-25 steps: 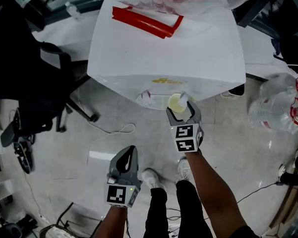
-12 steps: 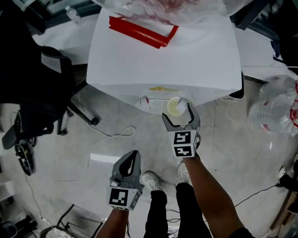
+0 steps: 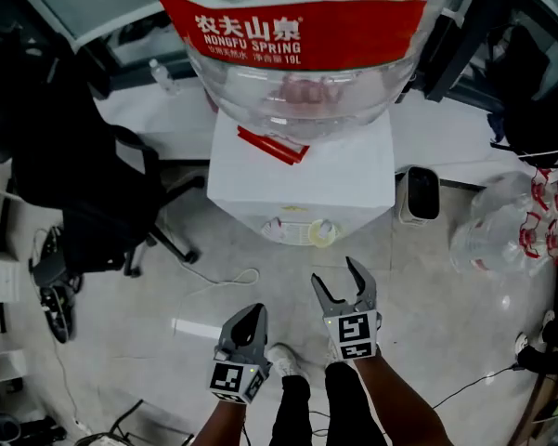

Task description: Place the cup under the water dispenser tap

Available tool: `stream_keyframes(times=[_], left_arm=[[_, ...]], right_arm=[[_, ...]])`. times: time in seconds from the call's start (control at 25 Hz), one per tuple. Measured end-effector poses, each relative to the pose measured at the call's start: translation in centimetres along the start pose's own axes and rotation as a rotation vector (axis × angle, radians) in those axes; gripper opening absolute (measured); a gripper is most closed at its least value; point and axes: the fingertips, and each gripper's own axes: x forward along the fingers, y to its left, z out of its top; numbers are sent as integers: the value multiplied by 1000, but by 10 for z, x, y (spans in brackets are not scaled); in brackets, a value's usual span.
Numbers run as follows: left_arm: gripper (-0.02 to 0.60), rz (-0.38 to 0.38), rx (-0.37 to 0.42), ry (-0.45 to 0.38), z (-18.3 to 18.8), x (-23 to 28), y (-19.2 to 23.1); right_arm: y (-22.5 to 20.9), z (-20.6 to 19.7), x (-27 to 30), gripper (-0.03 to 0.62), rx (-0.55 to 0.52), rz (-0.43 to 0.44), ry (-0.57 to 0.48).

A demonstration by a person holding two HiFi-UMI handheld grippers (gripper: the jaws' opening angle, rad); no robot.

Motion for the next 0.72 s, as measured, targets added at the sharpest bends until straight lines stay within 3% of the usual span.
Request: stream_keyframes(times=[0.16,0.32,0.36,0.48,0.64,0.72], left_arm=[[14,-56,16,-29,39,-17,-32],[14,-74,115,-125,85,-33,-57],[14,-74,133,-151,101,-37,-63],[14,-84,152,-205,144,-49,-84],[14,-73,160,-196,154,-66,-95],[14,-59,128,-205,162,-76,-93]], right_arm=[[12,39,-69,201,37,-16,-51],[12,80,-126,23,18,-74,-139],[11,91,-136,5,3,-82,-165],[6,114,-164,3,-1,-81,-210],[11,150,-199,3,-64,-65,-219],[13,165,-206,3,-81,-51,-225]])
